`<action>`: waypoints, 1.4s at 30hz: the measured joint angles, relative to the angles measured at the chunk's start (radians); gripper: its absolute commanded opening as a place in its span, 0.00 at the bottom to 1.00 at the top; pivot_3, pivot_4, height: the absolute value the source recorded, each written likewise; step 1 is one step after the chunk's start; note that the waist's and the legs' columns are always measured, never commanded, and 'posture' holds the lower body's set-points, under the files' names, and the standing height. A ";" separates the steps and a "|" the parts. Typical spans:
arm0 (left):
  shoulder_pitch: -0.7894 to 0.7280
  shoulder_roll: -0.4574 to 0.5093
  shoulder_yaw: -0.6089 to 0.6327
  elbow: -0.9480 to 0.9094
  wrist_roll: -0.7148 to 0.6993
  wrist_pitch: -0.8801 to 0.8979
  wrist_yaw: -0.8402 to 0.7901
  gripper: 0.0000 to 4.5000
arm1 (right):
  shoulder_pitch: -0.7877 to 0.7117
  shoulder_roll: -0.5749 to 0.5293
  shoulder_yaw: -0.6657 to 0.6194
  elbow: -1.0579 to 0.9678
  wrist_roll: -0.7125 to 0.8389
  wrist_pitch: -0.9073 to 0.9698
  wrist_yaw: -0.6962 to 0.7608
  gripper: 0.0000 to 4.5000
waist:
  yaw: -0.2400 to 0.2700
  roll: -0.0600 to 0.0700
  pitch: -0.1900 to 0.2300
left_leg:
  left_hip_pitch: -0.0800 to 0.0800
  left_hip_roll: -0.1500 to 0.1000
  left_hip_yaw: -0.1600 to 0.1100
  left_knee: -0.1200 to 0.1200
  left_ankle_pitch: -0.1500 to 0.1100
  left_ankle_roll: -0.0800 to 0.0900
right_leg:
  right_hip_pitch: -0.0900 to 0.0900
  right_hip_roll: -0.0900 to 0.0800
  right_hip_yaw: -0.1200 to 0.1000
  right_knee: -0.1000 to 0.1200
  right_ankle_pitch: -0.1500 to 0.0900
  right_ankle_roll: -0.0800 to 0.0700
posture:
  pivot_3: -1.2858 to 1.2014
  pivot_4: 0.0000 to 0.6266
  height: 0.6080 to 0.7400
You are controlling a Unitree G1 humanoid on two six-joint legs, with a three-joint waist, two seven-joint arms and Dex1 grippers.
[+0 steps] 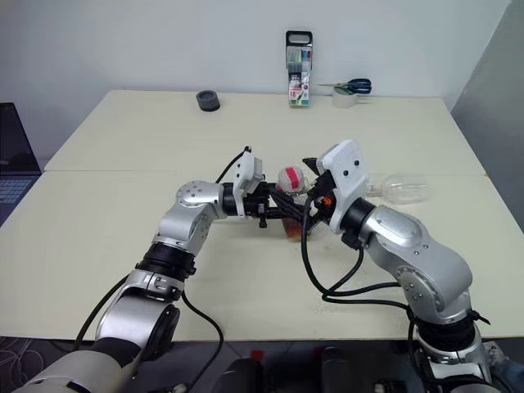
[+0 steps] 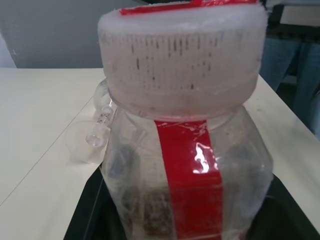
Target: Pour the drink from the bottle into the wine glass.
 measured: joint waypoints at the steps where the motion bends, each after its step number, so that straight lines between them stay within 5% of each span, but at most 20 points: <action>1: 0.000 0.000 0.000 0.000 0.001 -0.001 0.000 0.42 | -0.001 0.003 0.005 0.010 -0.009 -0.001 0.001 1.00 | -0.001 0.000 0.000 | 0.000 0.000 0.000 0.000 0.000 0.000 | 0.000 0.000 0.000 0.000 0.000 0.000 | 0.52 0.24 1.00; 6: 0.000 -0.001 0.000 0.000 0.004 -0.007 -0.002 0.42 | -0.002 0.015 0.012 0.034 -0.039 -0.005 0.006 1.00 | -0.002 0.000 0.000 | 0.000 0.000 0.000 0.000 0.000 0.000 | 0.000 0.000 0.000 0.000 0.000 0.000 | 0.52 0.24 1.00; 16: 0.001 -0.001 -0.001 0.000 0.005 -0.020 -0.011 0.42 | -0.003 0.042 0.012 0.056 -0.043 -0.012 0.036 0.42 | -0.003 0.000 0.000 | 0.000 0.000 0.000 0.000 0.000 0.000 | 0.000 0.000 0.000 0.000 0.000 0.000 | 0.52 0.24 1.00; 22: 0.002 0.012 -0.001 0.000 0.005 -0.028 -0.028 0.42 | -0.015 0.017 0.015 0.108 -0.047 -0.067 0.131 0.42 | -0.004 0.000 0.000 | 0.000 0.000 0.000 0.000 0.000 0.000 | 0.000 0.000 0.000 0.000 0.000 0.000 | 0.52 0.24 1.00; 28: 0.003 0.031 -0.014 0.000 0.004 -0.061 -0.106 0.41 | -0.201 -0.190 0.083 0.365 -0.041 -0.207 0.614 0.42 | -0.007 0.001 0.001 | 0.000 0.000 0.000 0.000 0.000 0.000 | 0.000 0.000 -0.001 -0.001 0.000 0.000 | 0.52 0.24 1.00; 32: 0.003 0.030 -0.025 0.001 0.006 -0.058 -0.122 0.41 | -0.251 -0.202 0.093 0.482 -0.038 -0.244 0.758 0.42 | -0.010 0.001 0.001 | 0.000 0.000 0.000 0.000 0.000 0.000 | 0.000 0.000 0.000 -0.001 0.000 0.000 | 0.52 0.24 1.00; 40: 0.004 0.035 -0.018 0.000 0.006 -0.016 -0.082 0.40 | -0.135 -0.171 -0.038 0.344 -0.047 -0.238 0.595 1.00 | -0.004 0.001 0.001 | -0.002 -0.001 -0.002 0.001 0.000 0.000 | -0.001 -0.001 -0.001 0.000 0.000 0.000 | 0.52 0.24 1.00; 42: 0.005 0.037 -0.018 0.001 0.006 -0.011 -0.075 0.40 | -0.040 -0.147 -0.066 0.205 -0.048 -0.232 0.504 1.00 | -0.003 0.001 0.001 | -0.003 -0.001 -0.002 0.001 0.000 -0.001 | -0.001 -0.001 -0.001 0.000 0.000 0.000 | 0.52 0.24 1.00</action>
